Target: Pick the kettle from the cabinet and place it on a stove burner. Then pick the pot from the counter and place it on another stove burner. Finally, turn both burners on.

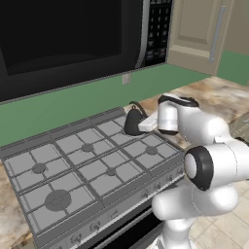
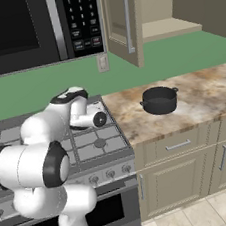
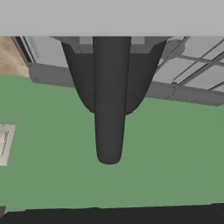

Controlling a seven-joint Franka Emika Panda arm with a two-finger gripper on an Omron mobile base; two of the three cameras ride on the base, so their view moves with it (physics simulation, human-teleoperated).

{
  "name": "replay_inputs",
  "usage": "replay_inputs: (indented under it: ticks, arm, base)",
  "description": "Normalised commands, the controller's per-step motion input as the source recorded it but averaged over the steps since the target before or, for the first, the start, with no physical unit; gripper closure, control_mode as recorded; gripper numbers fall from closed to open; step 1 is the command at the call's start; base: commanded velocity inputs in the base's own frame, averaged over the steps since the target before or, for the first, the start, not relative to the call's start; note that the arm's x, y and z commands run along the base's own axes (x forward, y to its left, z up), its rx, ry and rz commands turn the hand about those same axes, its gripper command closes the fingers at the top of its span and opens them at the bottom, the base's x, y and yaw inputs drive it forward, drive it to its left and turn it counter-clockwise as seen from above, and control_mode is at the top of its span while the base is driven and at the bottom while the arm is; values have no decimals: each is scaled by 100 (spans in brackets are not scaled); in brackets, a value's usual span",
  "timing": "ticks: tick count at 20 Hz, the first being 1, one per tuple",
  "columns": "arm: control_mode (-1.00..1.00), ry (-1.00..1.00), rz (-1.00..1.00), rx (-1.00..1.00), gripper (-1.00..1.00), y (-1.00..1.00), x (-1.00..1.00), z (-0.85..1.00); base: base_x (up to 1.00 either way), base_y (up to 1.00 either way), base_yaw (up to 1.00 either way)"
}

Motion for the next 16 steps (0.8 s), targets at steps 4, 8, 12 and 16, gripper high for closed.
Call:
replay_inputs:
  ticks: [4, 8, 12, 16]
  arm:
    - [-100, 0, 0, 0, 100, 0, 31, -17]
    - [-100, 0, 0, 0, 100, 1, 32, -17]
    - [-100, -1, 0, 0, 100, 1, 33, -19]
    - [-100, -2, 0, 0, 100, 3, 33, -19]
  base:
    - [0, 0, 0]
    - [0, 0, 0]
    - [0, 0, 0]
    - [0, 0, 0]
